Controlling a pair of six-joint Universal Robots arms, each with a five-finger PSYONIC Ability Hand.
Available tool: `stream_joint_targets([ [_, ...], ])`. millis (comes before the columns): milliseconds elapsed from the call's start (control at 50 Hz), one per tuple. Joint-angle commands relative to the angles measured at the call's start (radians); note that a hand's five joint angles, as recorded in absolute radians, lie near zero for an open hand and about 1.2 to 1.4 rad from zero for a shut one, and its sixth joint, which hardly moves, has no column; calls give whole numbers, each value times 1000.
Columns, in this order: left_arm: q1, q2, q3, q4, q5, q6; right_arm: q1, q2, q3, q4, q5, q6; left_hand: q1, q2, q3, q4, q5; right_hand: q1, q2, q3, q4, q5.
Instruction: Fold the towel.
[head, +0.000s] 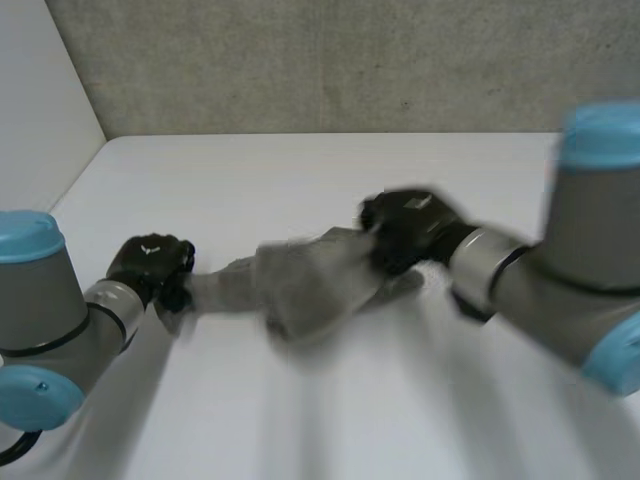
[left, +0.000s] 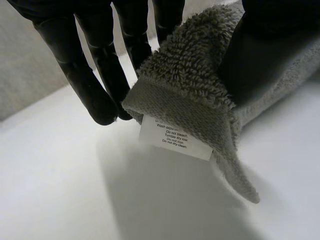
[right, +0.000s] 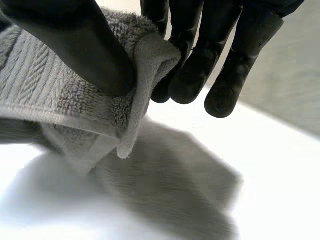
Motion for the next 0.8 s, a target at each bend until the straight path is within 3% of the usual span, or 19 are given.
stream_joint_targets([
  [20,15,122,10,-9,9,-40,-230,-117,7,30,-27,-169,58,59,29,45,50,100,95,63,66,60],
  [100,26,194,19,-51,14,-65,-316,-108,-1,137,-21,-427,58,59,29,45,50,100,95,63,66,60],
  [120,26,194,19,-51,14,-65,-316,-107,-1,138,-21,-428,58,59,29,45,50,100,95,63,66,60],
  [160,30,200,51,-129,14,-67,-325,-89,-9,213,-9,-559,58,59,29,45,50,100,95,63,66,60],
  [340,32,103,189,-286,44,-68,-315,17,-93,216,62,-587,58,59,29,45,50,100,95,63,66,60],
  [460,10,-33,488,-348,43,-99,-213,81,-318,30,77,-425,58,59,29,45,50,100,95,63,66,60],
  [500,9,-44,583,-357,41,-132,-215,77,-419,-128,97,-262,58,59,29,45,50,100,95,63,66,60],
  [520,10,-47,682,-355,40,-181,-215,77,-420,-129,97,-261,58,59,29,45,50,100,95,63,66,60],
  [540,13,-45,774,-351,37,-244,-215,72,-444,-240,106,-174,58,59,29,45,50,100,95,63,66,60],
  [560,14,-45,775,-351,37,-244,-215,72,-444,-241,106,-173,58,59,29,45,50,100,95,63,66,60],
  [580,14,-42,859,-329,21,-302,-217,51,-449,-358,118,-87,58,59,29,45,50,100,95,63,66,60],
  [660,32,-29,1065,-161,-96,-460,-244,-96,-382,-662,140,150,58,59,29,45,50,100,95,63,66,60],
  [700,32,-28,1065,-160,-97,-461,-264,-118,-371,-721,143,204,58,59,29,45,50,100,95,63,66,60],
  [740,41,-1,1096,-78,-120,-516,-288,-126,-366,-747,134,245,58,59,29,45,50,100,95,63,66,60],
  [800,43,-2,1082,-87,-97,-519,-319,-130,-378,-660,76,261,58,59,29,45,50,100,95,63,66,60],
])
